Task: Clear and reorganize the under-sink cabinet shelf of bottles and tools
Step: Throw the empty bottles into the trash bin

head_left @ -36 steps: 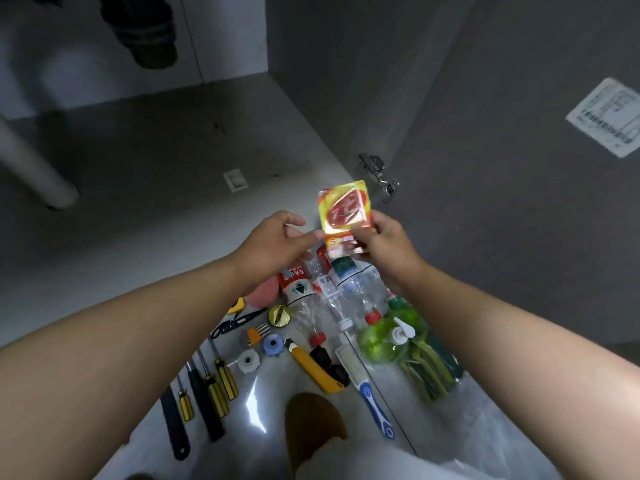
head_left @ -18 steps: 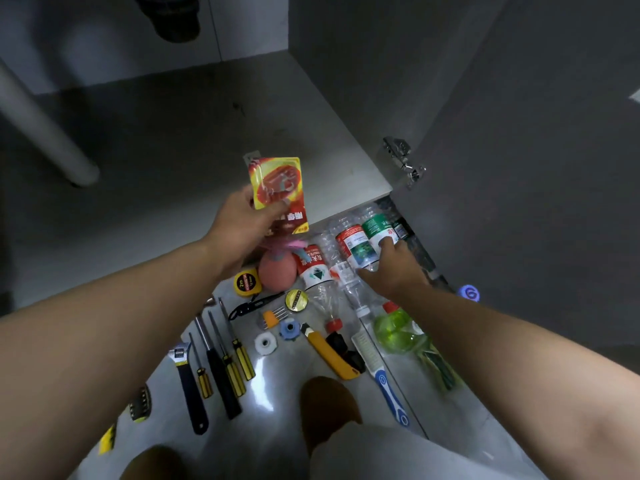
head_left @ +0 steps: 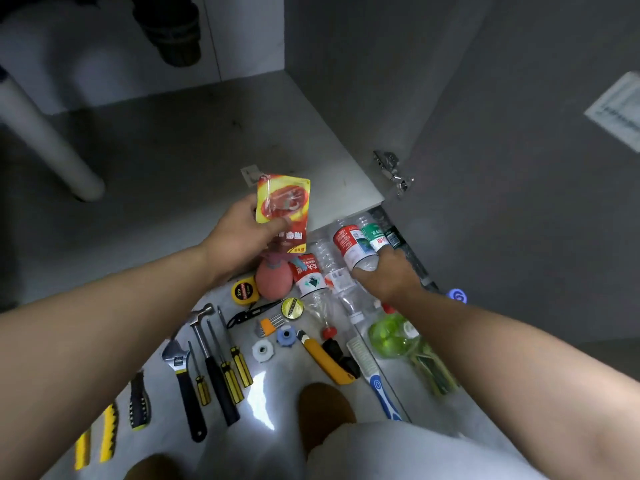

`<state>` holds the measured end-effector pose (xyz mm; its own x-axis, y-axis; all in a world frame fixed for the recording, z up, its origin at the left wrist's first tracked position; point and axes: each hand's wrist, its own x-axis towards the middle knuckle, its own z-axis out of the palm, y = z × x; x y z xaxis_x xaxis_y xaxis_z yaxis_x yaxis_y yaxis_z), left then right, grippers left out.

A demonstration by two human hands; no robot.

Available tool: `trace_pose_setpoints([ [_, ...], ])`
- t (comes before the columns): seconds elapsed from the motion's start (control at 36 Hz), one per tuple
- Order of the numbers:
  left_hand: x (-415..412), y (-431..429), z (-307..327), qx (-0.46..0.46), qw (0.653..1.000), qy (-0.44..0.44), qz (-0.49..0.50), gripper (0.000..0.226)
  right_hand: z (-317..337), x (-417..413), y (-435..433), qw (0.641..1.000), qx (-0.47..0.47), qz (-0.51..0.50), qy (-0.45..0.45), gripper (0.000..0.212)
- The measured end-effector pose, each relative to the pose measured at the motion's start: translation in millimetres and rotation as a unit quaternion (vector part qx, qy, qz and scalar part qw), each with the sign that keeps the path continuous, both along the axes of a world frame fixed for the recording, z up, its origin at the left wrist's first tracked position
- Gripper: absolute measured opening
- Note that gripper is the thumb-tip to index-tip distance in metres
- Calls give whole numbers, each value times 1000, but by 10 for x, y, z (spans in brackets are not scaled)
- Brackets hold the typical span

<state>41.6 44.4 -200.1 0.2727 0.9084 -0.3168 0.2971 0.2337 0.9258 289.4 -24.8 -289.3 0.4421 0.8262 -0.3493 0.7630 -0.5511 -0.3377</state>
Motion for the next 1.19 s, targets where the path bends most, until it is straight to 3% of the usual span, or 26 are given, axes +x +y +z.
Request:
trace_pose_setpoints([
  [0.22, 295, -427, 788, 16, 993, 61, -104, 33, 945, 211, -216, 977, 85, -74, 184, 57],
  [0.33, 574, -750, 1230, 16, 987, 71, -144, 37, 1471, 314, -707, 948, 94, -88, 292, 61],
  [0.44, 960, -1092, 1565, 0, 982, 67, -174, 37, 1910, 490, -1344, 934, 85, -105, 330, 62],
  [0.64, 1706, -1859, 1968, -43, 949, 88, -300, 30, 2490, 1080, -2712, 925, 20, -109, 362, 44],
  [0.75, 2103, -2486, 1989, -32, 929, 77, -361, 28, 2714, 1474, -3663, 923, -24, -144, 356, 36],
  [0.86, 2336, -3068, 1810, 25, 931, 54, -361, 36, 2704, 1839, -4494, 902, -62, -193, 381, 44],
  [0.94, 2361, -3351, 1640, 29, 923, 40, -382, 31, 2572, 1945, -4882, 916, -150, -187, 323, 42],
  [1.03, 2368, -3456, 1543, 50, 914, 46, -401, 29, 2305, 1927, -5038, 924, -231, -161, 260, 26],
  [1.19, 2358, -3493, 1439, 45, 904, 37, -425, 26, 1509, 1728, -4988, 956, -162, -197, 142, 35],
])
